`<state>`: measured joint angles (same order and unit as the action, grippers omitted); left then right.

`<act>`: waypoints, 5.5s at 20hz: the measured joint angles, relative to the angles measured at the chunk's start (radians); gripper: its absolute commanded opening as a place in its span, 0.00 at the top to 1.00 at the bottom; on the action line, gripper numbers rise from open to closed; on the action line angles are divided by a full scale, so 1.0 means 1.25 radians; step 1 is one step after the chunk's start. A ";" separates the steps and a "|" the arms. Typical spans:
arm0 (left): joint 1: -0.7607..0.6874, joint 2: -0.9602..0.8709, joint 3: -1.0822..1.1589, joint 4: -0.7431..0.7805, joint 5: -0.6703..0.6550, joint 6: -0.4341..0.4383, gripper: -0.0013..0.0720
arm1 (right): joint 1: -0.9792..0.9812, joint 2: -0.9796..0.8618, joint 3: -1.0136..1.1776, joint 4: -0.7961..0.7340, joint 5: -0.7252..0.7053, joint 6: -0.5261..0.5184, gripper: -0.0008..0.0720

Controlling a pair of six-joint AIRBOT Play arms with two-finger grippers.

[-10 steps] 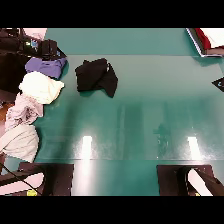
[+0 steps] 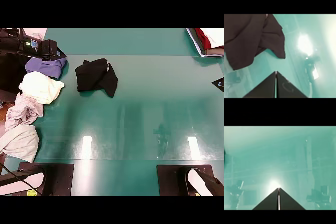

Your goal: Fold the shirts.

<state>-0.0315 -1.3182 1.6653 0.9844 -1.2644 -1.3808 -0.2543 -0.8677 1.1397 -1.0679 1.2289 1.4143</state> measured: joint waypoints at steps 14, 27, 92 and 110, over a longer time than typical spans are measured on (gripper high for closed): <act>0.000 -0.127 0.000 0.034 0.110 -0.023 0.14 | 0.000 0.000 0.000 0.002 -0.025 0.000 0.96; 0.000 -0.457 0.005 -0.017 0.179 -0.027 0.95 | 0.000 0.000 0.000 0.005 -0.015 0.000 0.96; -0.104 0.109 -0.681 -0.019 0.142 0.076 0.95 | 0.158 0.072 0.000 0.163 -0.135 -0.023 0.96; -0.103 0.155 -0.155 0.106 -0.003 0.037 0.95 | 0.580 -0.590 0.001 0.208 -0.226 -0.043 0.42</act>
<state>-0.1608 -1.1240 1.4712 1.1172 -1.2678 -1.3346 0.4713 -1.6047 1.1404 -0.8074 0.9463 1.3602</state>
